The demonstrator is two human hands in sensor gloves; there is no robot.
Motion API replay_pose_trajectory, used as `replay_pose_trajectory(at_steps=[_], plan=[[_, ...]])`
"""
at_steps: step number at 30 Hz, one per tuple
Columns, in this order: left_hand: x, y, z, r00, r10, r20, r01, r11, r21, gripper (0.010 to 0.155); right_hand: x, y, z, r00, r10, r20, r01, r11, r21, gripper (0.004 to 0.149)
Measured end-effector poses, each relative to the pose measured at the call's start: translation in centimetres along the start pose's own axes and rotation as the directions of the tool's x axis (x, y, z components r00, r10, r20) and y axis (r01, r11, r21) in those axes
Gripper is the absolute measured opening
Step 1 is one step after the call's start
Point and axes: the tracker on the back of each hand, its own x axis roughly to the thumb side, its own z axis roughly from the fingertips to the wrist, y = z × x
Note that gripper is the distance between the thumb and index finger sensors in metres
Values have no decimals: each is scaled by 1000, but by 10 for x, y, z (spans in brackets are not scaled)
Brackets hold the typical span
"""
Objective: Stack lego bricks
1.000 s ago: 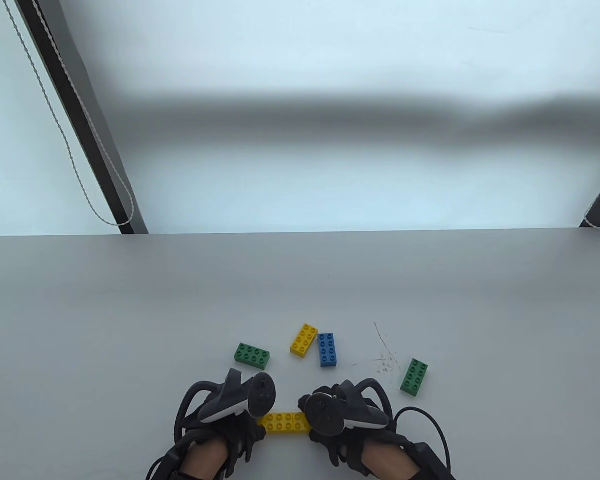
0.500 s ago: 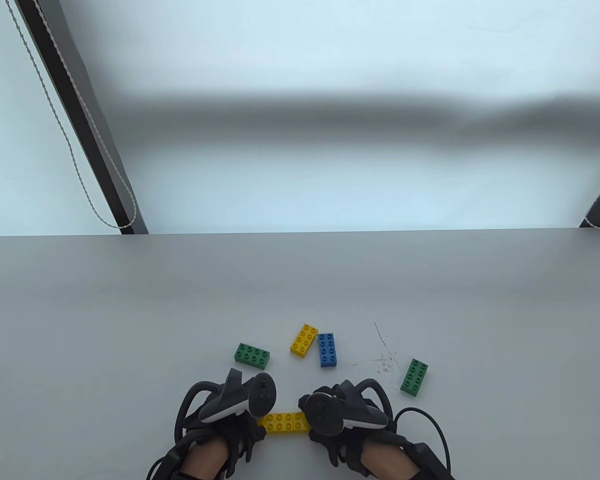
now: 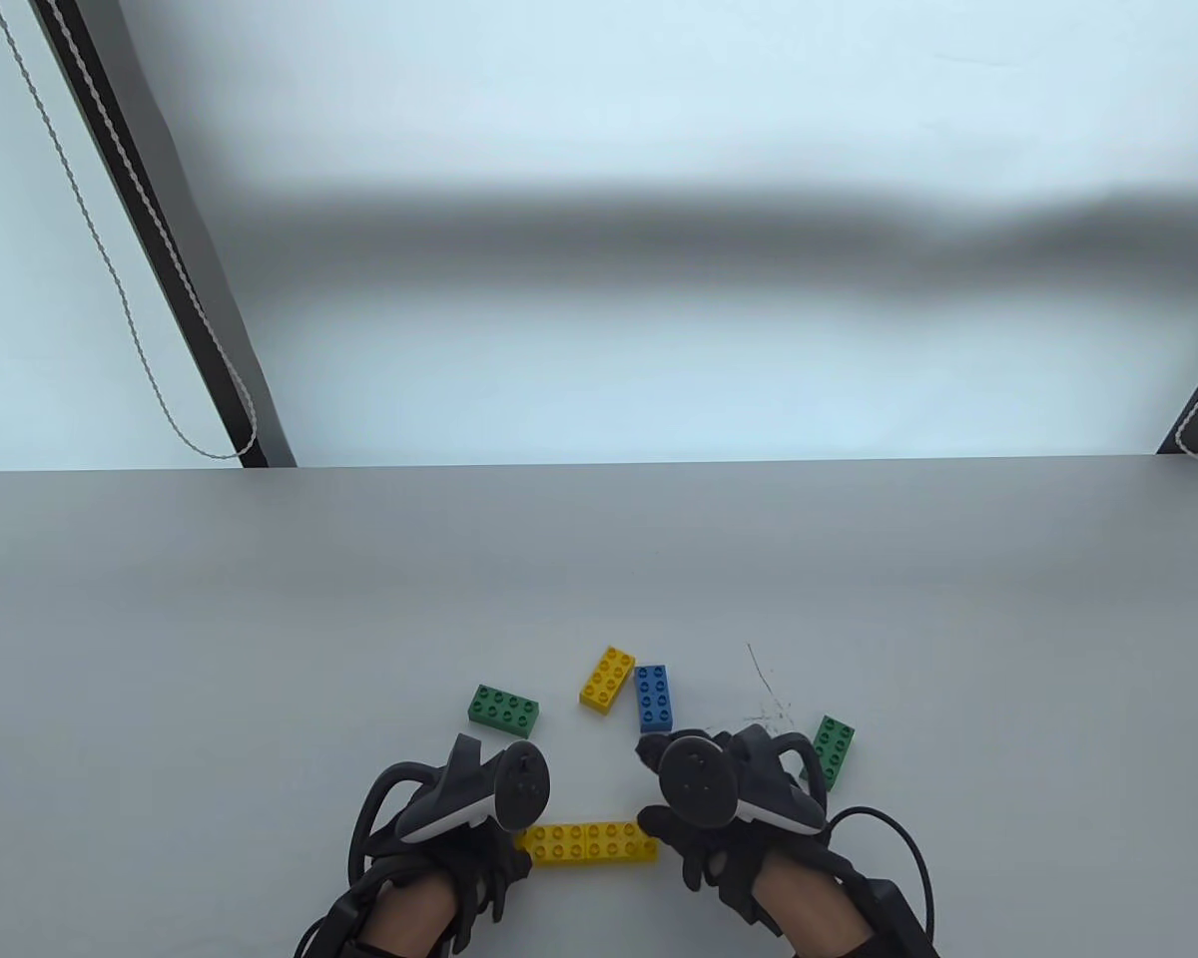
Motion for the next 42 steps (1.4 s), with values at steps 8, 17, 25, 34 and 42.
replay_pose_trajectory(at_steps=[8,17,25,34,42], plan=[[-1,-1,0,1000,12,-1,-12,1000,3,63,-49,-23,7,957,-6,-290,-34,990,-136,72],[-2,-1,0,1000,12,-1,-12,1000,6,63,-89,-15,11,860,71,-505,-95,995,-22,77],[-2,-1,0,1000,12,-1,-12,1000,5,63,-99,-4,11,780,224,-584,-183,975,130,82],[-2,-1,0,1000,12,-1,-12,1000,5,63,-100,9,5,762,266,-591,-191,964,187,84],[-2,-1,0,1000,12,-1,-12,1000,5,63,-98,18,0,771,278,-573,-185,959,217,80]])
